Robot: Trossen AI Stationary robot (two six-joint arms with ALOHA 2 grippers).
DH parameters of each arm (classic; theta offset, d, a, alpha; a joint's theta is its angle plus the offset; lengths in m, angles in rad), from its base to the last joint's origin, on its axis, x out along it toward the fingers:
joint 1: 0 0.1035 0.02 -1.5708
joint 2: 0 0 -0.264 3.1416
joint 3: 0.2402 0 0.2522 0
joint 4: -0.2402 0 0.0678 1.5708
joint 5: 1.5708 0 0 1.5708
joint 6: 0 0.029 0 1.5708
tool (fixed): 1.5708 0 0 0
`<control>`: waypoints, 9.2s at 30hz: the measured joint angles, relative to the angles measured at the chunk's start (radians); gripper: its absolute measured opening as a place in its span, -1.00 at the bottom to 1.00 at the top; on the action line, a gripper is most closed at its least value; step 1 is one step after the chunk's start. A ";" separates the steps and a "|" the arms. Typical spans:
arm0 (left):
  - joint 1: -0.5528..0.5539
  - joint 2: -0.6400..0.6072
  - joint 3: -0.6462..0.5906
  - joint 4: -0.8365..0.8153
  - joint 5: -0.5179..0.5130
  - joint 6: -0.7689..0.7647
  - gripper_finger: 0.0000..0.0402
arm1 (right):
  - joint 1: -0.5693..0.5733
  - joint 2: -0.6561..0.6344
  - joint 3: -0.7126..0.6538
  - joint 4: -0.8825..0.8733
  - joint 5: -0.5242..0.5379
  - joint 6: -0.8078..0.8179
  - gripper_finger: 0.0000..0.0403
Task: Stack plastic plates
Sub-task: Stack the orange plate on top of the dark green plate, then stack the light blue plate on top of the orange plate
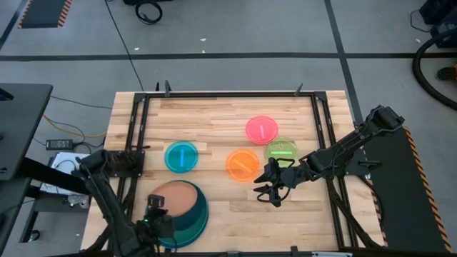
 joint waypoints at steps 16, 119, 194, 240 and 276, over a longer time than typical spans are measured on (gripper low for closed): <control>0.064 0.105 0.000 0.137 0.086 0.022 -0.35 | 0.000 0.001 0.000 0.001 0.000 0.001 -0.16; 0.583 -0.200 -0.409 0.178 -0.205 0.153 -0.26 | -0.093 0.182 0.000 0.348 0.130 -0.474 -0.16; 1.742 -0.873 -1.147 1.010 0.674 0.599 -0.75 | -0.202 0.181 -0.001 0.193 -0.153 -0.557 -0.16; 1.628 -0.739 -1.177 0.939 0.592 0.394 -0.30 | -0.204 0.181 -0.001 0.248 -0.112 -0.621 -0.16; 1.616 -0.732 -1.168 0.947 0.594 0.390 -0.97 | -0.210 0.181 -0.001 0.247 -0.113 -0.620 -0.16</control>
